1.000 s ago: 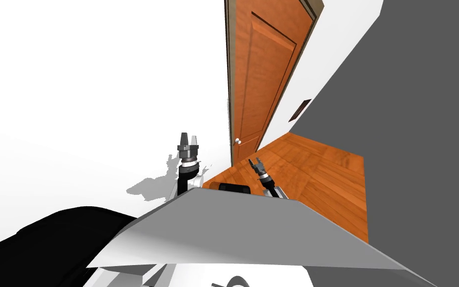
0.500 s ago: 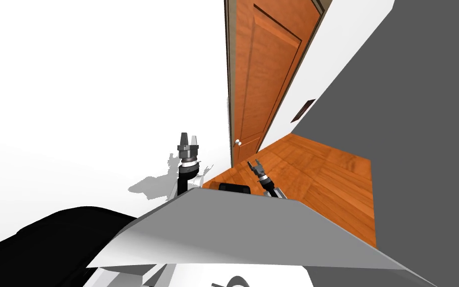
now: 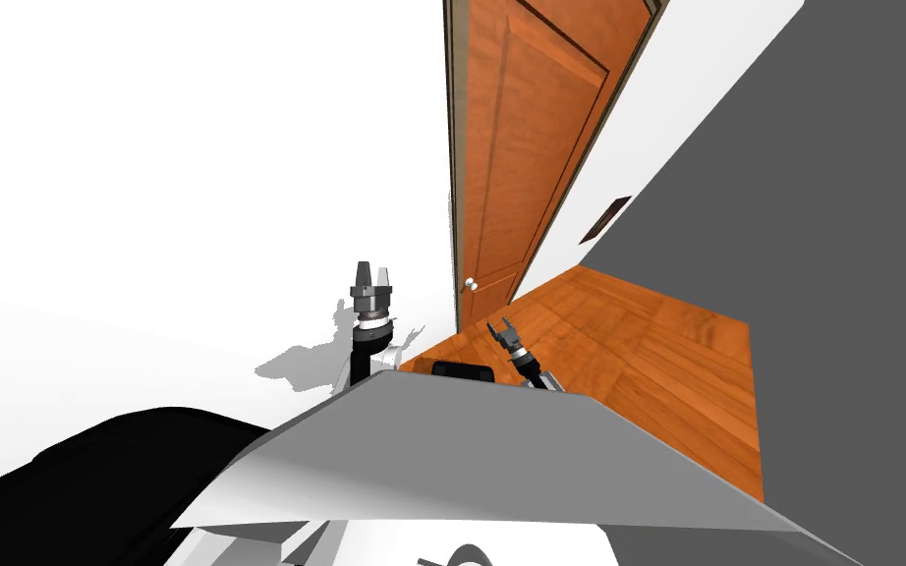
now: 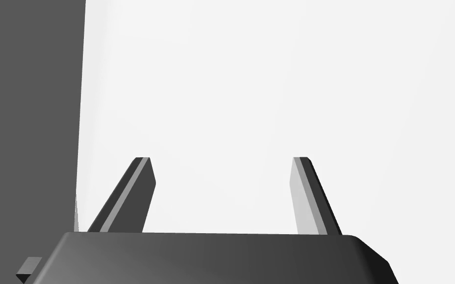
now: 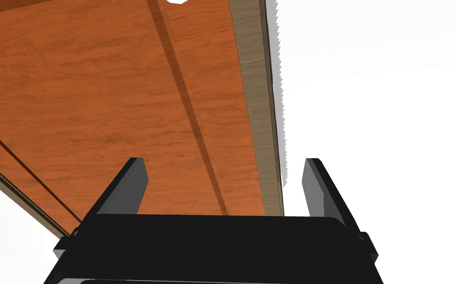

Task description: Pull the door open

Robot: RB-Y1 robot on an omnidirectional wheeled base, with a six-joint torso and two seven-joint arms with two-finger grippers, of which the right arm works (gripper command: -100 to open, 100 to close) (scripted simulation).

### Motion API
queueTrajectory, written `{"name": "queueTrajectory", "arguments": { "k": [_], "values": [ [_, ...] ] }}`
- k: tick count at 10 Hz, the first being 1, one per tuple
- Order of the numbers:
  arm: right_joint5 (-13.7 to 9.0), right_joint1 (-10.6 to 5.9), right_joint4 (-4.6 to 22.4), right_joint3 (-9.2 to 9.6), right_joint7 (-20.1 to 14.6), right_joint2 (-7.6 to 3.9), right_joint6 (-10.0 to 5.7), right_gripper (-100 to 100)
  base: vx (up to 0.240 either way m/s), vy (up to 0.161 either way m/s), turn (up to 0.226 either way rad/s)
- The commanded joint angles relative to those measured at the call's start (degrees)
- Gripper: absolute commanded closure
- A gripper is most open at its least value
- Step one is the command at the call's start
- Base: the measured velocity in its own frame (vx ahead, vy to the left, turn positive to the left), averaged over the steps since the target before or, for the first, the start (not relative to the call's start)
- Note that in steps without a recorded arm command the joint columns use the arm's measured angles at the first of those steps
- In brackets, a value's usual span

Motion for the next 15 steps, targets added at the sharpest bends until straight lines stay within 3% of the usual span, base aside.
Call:
{"name": "queueTrajectory", "arguments": {
  "k": [1,3,10,13,15],
  "values": [
    [0.75,-0.25,2.22,0.12,1.91,-0.16,-1.14,-100,0.118,-0.026,0.043],
    [1.79,-0.94,5.35,0.29,4.25,-0.39,-2.4,-100,0.149,-0.014,0.042],
    [3.94,-2.34,11.75,0.62,9.06,-0.77,-5.01,-100,0.17,-0.015,0.012],
    [4.43,-2.66,13.18,0.7,10.15,-0.83,-5.61,-100,0.206,0.028,-0.012],
    [4.13,-2.92,13.24,0.53,10.2,-0.73,-5.45,-100,-0.013,-0.006,0.047]
  ]
}}
